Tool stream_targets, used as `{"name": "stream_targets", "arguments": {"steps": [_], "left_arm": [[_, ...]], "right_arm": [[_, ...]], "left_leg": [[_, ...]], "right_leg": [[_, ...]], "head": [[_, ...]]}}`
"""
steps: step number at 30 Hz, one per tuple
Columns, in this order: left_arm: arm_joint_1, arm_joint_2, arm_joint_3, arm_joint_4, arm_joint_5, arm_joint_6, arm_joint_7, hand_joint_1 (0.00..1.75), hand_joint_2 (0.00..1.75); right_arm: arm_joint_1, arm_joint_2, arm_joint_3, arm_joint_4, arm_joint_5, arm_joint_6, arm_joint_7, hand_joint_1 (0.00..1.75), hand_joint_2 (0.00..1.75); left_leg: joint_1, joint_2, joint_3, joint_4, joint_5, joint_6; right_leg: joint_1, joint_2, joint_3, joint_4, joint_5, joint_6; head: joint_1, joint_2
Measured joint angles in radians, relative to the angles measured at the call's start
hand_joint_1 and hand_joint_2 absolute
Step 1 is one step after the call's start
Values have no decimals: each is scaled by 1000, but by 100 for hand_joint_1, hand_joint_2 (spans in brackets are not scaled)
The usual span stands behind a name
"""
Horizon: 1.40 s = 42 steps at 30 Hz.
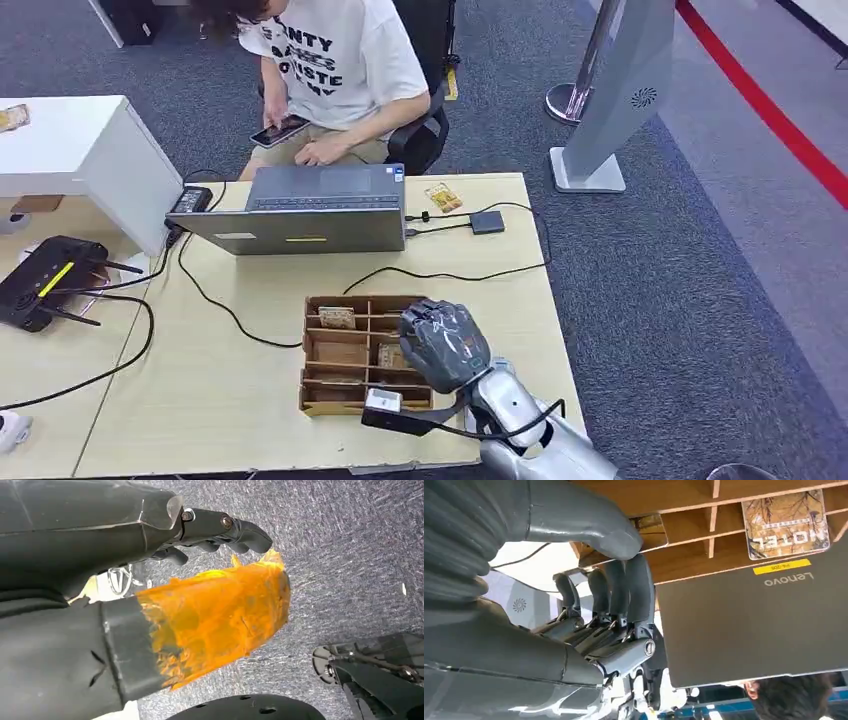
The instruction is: Pass the card to the sensor for recognition and then transmit it.
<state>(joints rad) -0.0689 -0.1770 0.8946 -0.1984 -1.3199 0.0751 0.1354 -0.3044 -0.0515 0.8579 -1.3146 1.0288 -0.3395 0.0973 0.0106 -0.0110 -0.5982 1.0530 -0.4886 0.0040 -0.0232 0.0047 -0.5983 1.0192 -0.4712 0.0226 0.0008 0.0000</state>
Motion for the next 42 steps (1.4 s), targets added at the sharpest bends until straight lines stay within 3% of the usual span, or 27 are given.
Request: {"name": "stream_targets", "arguments": {"steps": [3, 7, 9, 12, 24, 27, 29, 30, 31, 40, 42], "left_arm": [[0, 0, 0, 0, -2, 0, 0, 0, 0], [0, 0, 0, 0, -3, 0, 0, 0, 0], [0, 0, 0, 0, -5, 0, 0, 0, 0], [0, 0, 0, 0, -6, 1, 0, 0, 0], [-1, 0, 0, 0, -8, 2, 0, 0, 0], [-1, 0, 0, 0, -8, 2, 0, 0, 0], [-1, 0, 0, 0, -8, 2, 0, 0, 0], [-1, 0, 0, 0, -8, 2, 0, 0, 0], [-1, 0, 0, 0, -8, 2, 0, 0, 0], [-1, 0, 0, 0, -8, 2, 0, 0, 0], [-1, 0, 0, 0, -9, 2, 0, 0, 0]], "right_arm": [[1, 0, -11, 13, 10, 5, 0, 126, 175], [2, 0, -24, 28, 18, 12, 1, 96, 175], [3, 0, -29, 34, 18, 14, 2, 93, 175], [7, 0, -37, 46, 19, 16, 5, 72, 175], [10, 2, -44, 59, 19, 19, 5, 72, 175], [10, 3, -44, 60, 19, 19, 5, 56, 175], [10, 3, -44, 59, 19, 19, 5, 68, 175], [9, 3, -44, 59, 20, 21, 5, 112, 175], [9, 3, -45, 60, 20, 24, 5, 136, 175], [8, 5, -47, 60, 21, 28, 5, 175, 175], [9, 5, -47, 61, 21, 28, 5, 175, 175]], "left_leg": [[0, 0, 0, 0, 0, 0], [0, 0, 1, 0, 0, 0], [0, 0, 1, 0, 0, 0], [0, 0, 1, 0, 0, 0], [0, 0, 1, 0, 0, 0], [0, 0, 1, 0, 0, 0], [0, 0, 1, 0, 0, 0], [0, 0, 1, 0, 0, 0], [0, 0, 1, 0, 0, 0], [0, 0, 1, 0, 0, 0], [0, 0, 1, 0, 0, 0]], "right_leg": [[0, 0, 0, 0, 0, 0], [0, 0, 1, 0, 0, 0], [0, 0, 1, 0, 0, 0], [0, 0, 1, 0, 1, 0], [0, 0, 1, 0, 0, 0], [0, 0, 1, 0, 1, 0], [0, 0, 1, 0, 1, 0], [0, 0, 1, 0, 1, 0], [0, 0, 1, 0, 1, 0], [0, 0, 1, 0, 1, 0], [0, 0, 1, 0, 1, 0]], "head": [[0, 0], [0, 0], [0, 0], [0, 0], [0, 0], [0, 0], [0, 0], [0, 0], [0, 0], [0, 0], [0, 0]]}}
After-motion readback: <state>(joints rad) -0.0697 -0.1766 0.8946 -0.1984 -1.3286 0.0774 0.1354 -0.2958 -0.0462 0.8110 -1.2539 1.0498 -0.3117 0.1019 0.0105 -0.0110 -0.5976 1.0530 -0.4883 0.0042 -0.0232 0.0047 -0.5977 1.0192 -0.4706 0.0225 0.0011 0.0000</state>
